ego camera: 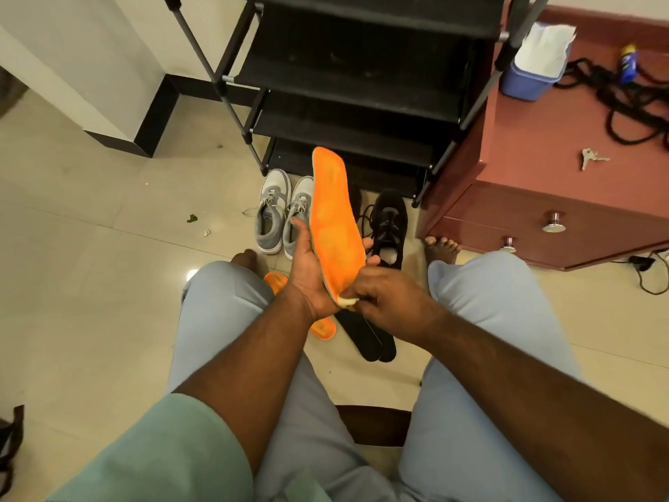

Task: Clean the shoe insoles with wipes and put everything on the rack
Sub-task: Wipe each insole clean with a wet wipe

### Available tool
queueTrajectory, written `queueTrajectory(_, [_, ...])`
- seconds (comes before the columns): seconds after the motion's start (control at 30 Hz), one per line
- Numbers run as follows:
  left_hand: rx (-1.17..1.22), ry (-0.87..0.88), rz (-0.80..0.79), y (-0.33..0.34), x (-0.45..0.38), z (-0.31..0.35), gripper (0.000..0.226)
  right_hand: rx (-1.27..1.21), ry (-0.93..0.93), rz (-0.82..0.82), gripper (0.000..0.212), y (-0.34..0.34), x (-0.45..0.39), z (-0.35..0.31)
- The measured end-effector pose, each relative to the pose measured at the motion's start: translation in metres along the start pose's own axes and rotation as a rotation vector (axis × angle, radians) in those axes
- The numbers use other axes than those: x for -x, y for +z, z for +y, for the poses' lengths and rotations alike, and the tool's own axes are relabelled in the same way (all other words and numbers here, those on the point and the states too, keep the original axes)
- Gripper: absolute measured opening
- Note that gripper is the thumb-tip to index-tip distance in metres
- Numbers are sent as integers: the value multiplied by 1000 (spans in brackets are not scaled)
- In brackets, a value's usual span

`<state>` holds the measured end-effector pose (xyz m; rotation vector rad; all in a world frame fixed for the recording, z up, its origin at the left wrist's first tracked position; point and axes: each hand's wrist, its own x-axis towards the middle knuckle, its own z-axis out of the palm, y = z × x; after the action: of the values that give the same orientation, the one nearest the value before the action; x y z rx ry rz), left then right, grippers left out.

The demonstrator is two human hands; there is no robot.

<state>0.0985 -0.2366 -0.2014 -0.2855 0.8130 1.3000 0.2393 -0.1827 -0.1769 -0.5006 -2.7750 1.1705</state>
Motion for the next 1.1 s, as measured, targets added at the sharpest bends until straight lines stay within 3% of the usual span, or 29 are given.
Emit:
queueTrajectory(0.2, [-30, 31, -19, 10, 1, -11, 103, 49, 180, 232, 19, -3, -23, 13])
queueTrajectory(0.37, [38, 53, -41, 0, -3, 0, 110, -5, 64, 24, 20, 0, -3, 2])
queueTrajectory(0.57, [60, 112, -41, 7, 7, -9, 94, 177, 252, 215, 23, -9, -20, 9])
queueTrajectory(0.73, [103, 125, -40, 6, 22, -10, 85, 26, 134, 111, 21, -5, 4, -20])
queueTrajectory(0.9, [94, 212, -61, 11, 41, -20, 70, 26, 367, 190, 18, -11, 11, -7])
queueTrajectory(1.03, [78, 201, -16, 7, 51, -26, 72, -56, 158, 56, 21, -5, 13, -31])
queueTrajectory(1.1, [66, 198, -15, 4, 53, -26, 74, 0, 166, 81, 23, -1, 12, -34])
